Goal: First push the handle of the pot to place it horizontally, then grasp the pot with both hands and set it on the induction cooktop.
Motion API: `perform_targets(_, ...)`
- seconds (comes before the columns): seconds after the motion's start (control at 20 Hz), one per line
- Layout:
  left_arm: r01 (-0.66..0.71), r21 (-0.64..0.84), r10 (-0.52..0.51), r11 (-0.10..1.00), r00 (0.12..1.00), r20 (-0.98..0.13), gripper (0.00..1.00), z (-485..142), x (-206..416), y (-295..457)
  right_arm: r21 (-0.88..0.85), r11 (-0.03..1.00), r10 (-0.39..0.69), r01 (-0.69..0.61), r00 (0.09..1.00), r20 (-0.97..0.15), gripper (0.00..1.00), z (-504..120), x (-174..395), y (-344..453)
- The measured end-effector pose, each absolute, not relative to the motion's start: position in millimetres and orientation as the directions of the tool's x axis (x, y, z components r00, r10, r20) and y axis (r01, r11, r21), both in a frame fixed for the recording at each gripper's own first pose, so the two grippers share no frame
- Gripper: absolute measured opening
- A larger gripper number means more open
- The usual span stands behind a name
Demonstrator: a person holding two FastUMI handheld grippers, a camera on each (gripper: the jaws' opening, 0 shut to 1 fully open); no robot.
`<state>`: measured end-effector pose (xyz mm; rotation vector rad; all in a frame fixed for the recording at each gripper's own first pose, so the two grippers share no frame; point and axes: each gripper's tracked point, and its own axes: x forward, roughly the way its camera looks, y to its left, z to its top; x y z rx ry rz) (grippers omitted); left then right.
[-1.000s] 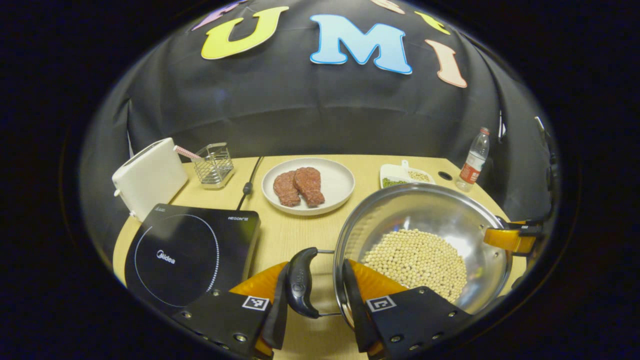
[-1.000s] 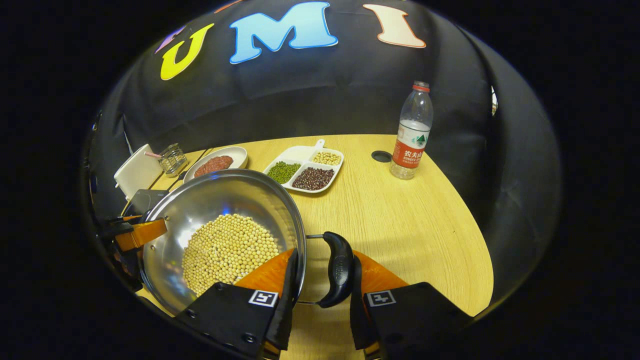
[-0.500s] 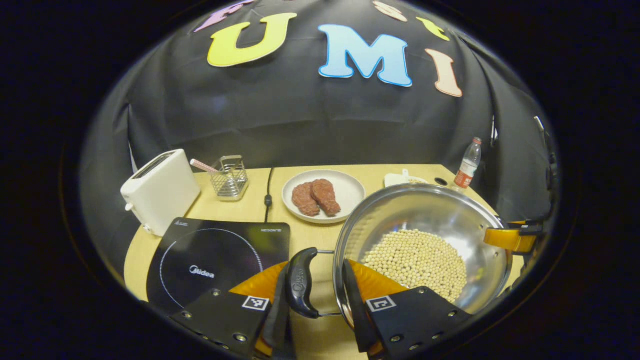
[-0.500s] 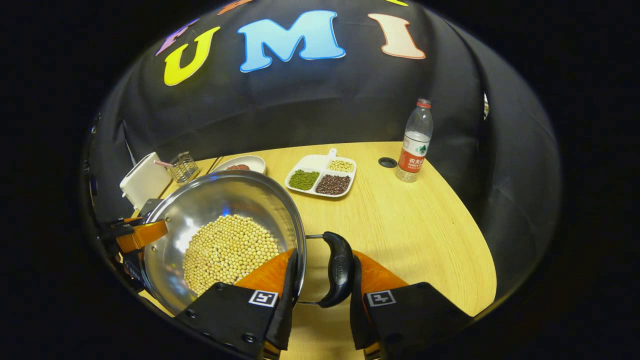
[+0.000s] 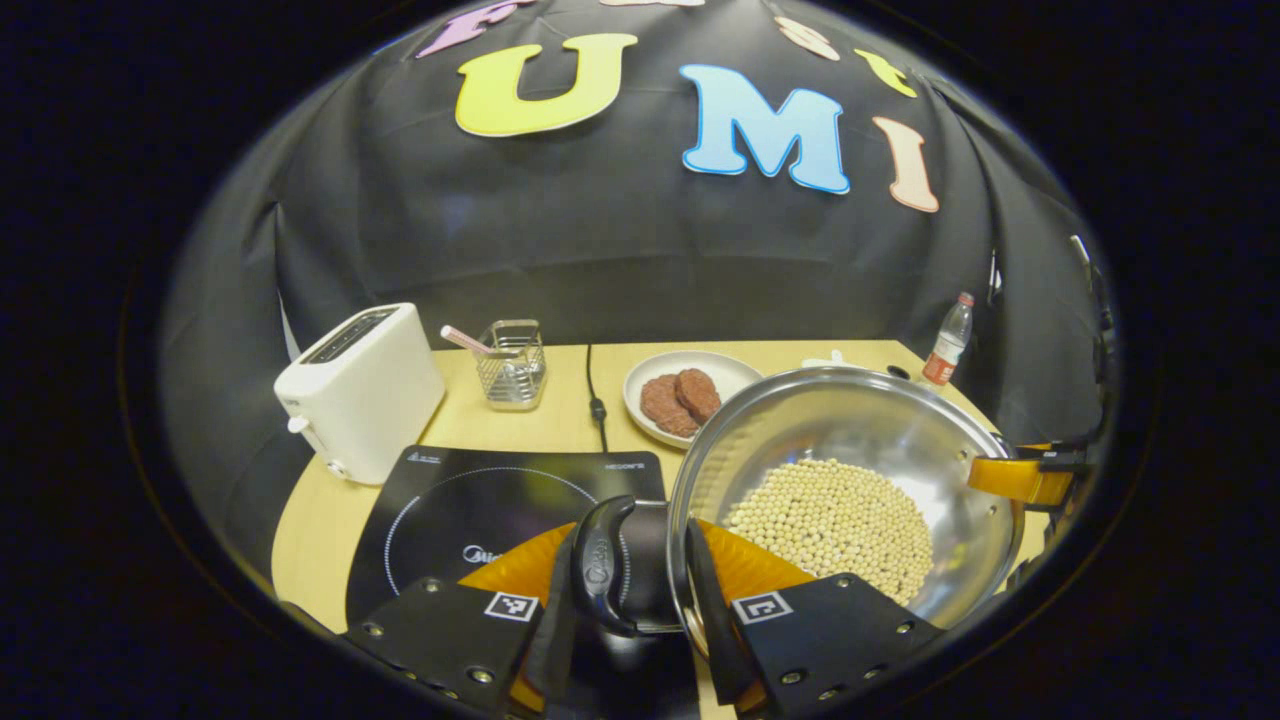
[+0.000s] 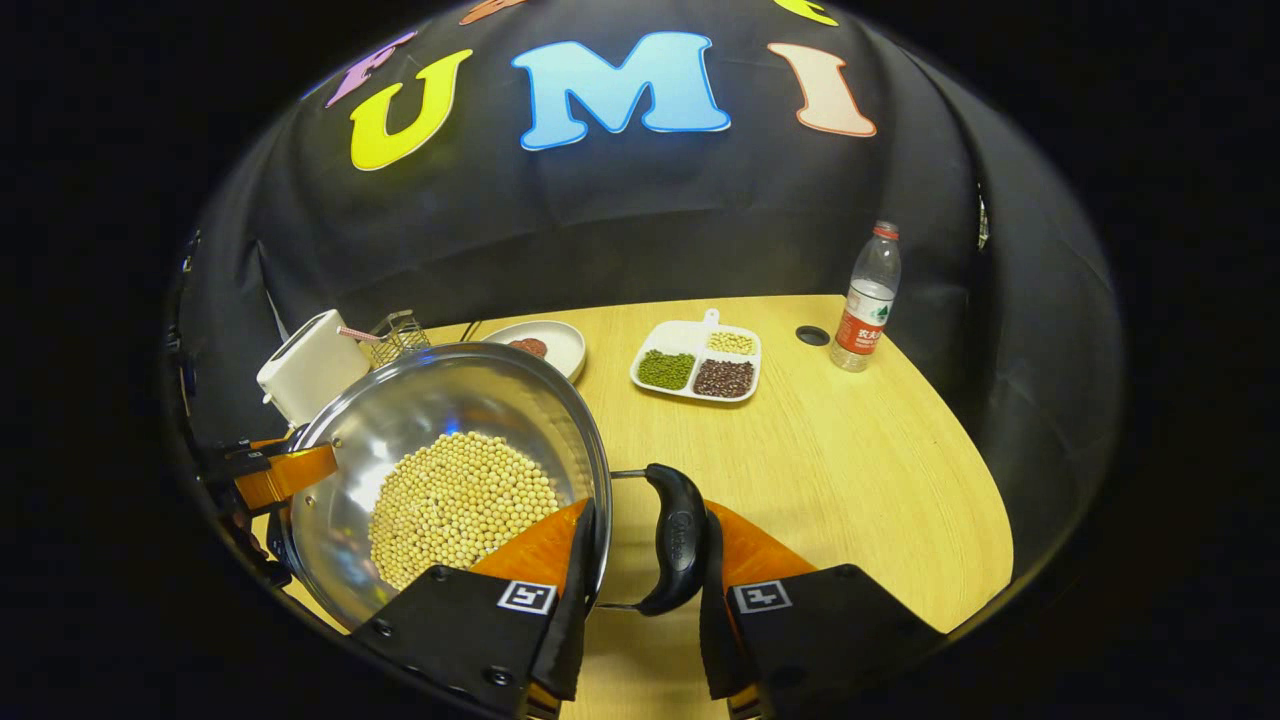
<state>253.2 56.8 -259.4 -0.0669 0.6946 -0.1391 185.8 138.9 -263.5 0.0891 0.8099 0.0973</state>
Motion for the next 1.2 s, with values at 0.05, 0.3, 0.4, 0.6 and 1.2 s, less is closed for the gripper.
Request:
perform_targets(0.05,0.103,-0.107,-0.147,0.989,0.76,-0.633,0.55,-259,254,65,0.118,0.991,0.124,-0.055,0.685,-0.718,0.46,-263,186,146)
perform_targets(0.3,0.093,-0.097,-0.134,0.991,0.759,-0.637,0.55,-261,254,105,0.136,0.989,0.141,-0.062,0.682,-0.718,0.46,-264,187,182)
perform_targets(0.4,0.091,-0.092,-0.129,0.992,0.758,-0.64,0.55,-263,255,121,0.143,0.988,0.149,-0.065,0.679,-0.719,0.46,-267,188,194)
perform_targets(0.6,0.075,-0.088,-0.114,0.993,0.757,-0.643,0.52,-267,258,154,0.153,0.985,0.163,-0.074,0.676,-0.719,0.46,-265,191,228)
perform_targets(1.2,0.025,-0.091,-0.079,0.996,0.752,-0.655,0.55,-280,262,241,0.177,0.979,0.2,-0.103,0.672,-0.713,0.46,-268,199,308)
